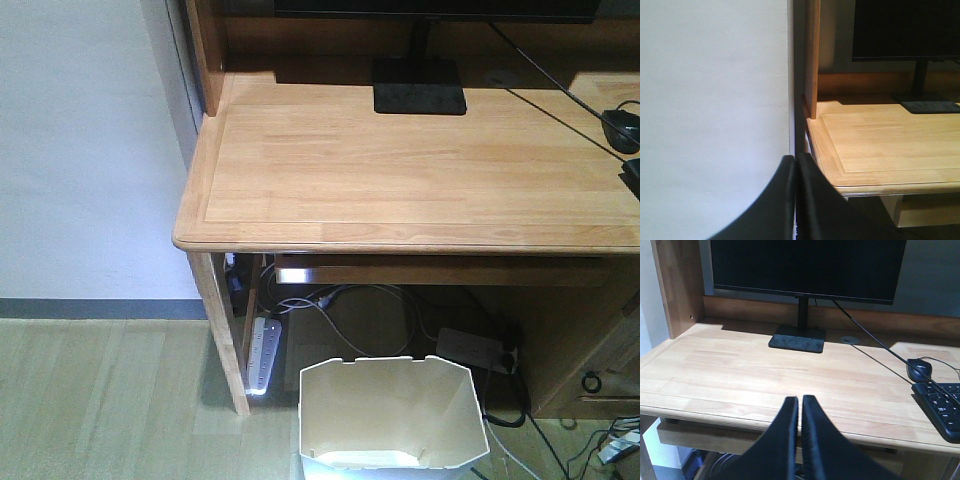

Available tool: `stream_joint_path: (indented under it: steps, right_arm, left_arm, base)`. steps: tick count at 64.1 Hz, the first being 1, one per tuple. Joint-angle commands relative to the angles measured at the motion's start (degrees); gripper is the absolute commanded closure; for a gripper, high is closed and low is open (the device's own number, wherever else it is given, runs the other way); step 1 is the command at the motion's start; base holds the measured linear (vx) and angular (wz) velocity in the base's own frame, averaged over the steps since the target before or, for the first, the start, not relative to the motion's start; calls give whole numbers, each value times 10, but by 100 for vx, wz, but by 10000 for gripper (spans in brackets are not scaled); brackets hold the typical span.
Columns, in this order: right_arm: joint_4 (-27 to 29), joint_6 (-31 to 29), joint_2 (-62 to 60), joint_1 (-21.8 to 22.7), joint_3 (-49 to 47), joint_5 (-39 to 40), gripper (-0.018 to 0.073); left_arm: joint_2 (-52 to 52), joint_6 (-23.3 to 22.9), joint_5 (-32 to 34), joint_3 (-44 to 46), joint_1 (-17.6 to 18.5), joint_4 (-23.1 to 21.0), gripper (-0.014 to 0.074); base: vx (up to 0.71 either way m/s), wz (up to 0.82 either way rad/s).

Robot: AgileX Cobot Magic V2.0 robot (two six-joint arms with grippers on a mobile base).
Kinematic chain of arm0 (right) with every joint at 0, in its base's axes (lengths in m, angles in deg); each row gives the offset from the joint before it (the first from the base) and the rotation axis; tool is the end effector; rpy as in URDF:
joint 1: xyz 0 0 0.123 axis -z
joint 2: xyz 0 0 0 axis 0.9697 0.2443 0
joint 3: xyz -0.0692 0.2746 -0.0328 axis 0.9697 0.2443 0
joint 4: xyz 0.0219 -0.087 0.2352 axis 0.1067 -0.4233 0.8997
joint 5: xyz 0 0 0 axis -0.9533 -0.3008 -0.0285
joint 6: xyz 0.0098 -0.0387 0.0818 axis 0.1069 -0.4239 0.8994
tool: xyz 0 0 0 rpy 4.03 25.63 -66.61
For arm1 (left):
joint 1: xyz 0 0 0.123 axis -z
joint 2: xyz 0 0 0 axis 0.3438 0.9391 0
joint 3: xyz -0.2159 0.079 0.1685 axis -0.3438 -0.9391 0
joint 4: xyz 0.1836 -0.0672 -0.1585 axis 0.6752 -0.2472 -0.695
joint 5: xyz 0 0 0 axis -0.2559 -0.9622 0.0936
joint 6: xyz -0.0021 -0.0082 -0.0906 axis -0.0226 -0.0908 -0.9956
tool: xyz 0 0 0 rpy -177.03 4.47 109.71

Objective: Move trash bin to bedside with robot

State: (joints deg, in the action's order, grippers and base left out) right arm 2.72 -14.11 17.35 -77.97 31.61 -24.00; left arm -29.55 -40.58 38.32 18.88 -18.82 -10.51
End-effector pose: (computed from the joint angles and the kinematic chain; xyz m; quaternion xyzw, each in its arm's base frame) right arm 0.0459 0.0059 0.2489 -0.0528 0.7571 0.0088 0.6511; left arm 0.0559 -0.0048 0.1932 0.0033 0.7228 -0.0395 0.6900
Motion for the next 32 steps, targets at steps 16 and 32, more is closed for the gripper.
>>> stream_joint_path:
  steps: [16,32]
  right_arm:
    - [-5,-6,10,1,-16,52,562]
    - [-5,-6,10,1,-16,73,562]
  left_arm:
    - [-5,-2,37,-16,1,-6,602]
    - [-5,-2,37,-16,1,-6,602]
  base:
    - [0,0]
    - [0,0]
